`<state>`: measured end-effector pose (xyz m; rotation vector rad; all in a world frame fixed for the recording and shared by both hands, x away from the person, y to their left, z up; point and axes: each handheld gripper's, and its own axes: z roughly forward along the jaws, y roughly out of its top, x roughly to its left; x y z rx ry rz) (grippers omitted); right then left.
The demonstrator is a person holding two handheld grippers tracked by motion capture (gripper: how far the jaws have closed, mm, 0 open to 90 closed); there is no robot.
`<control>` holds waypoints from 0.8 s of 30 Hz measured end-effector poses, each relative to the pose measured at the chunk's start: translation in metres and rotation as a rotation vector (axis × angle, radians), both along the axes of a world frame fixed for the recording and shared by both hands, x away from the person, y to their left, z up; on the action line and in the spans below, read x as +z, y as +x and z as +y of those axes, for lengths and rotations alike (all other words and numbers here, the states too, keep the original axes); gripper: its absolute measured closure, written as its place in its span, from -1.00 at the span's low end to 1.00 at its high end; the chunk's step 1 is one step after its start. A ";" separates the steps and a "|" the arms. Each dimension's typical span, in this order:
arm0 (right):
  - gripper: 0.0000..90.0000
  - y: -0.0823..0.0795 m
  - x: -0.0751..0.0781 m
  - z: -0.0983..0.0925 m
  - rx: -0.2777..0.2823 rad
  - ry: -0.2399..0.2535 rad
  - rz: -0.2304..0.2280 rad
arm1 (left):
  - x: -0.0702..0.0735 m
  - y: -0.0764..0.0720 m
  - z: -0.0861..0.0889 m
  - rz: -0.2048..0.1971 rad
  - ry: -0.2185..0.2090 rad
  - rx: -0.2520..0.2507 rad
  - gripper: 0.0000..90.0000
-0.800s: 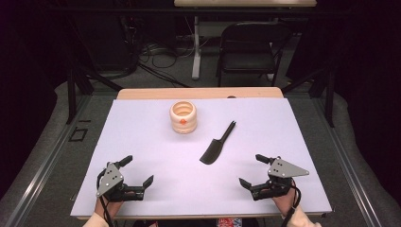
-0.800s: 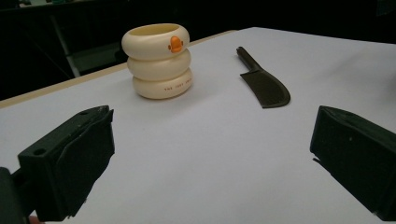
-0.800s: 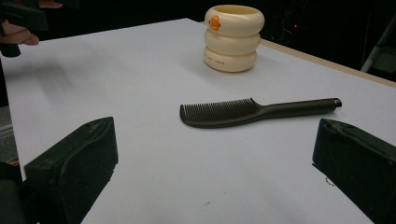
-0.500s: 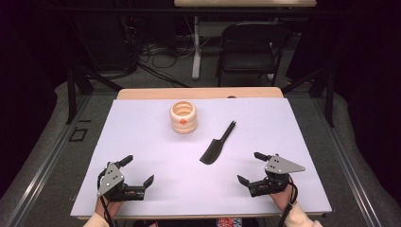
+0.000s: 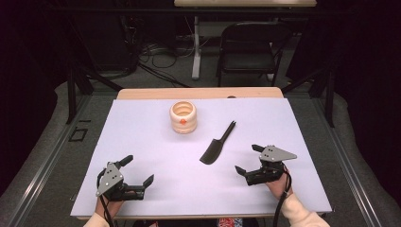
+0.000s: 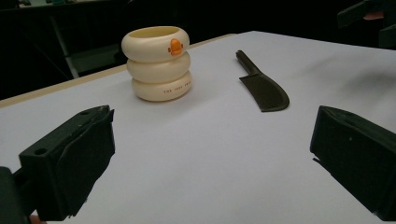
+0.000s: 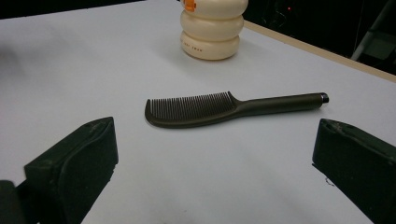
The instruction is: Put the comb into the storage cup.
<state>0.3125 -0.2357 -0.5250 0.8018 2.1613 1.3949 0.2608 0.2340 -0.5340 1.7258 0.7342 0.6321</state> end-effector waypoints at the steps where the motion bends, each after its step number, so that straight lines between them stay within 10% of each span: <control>1: -1.00 0.004 0.000 0.001 -0.002 -0.011 0.004 | 0.000 0.000 0.000 0.001 0.003 -0.002 -1.00; 24: -1.00 0.059 -0.003 0.009 -0.034 -0.055 0.064 | -0.001 0.001 0.000 0.000 0.006 -0.006 -1.00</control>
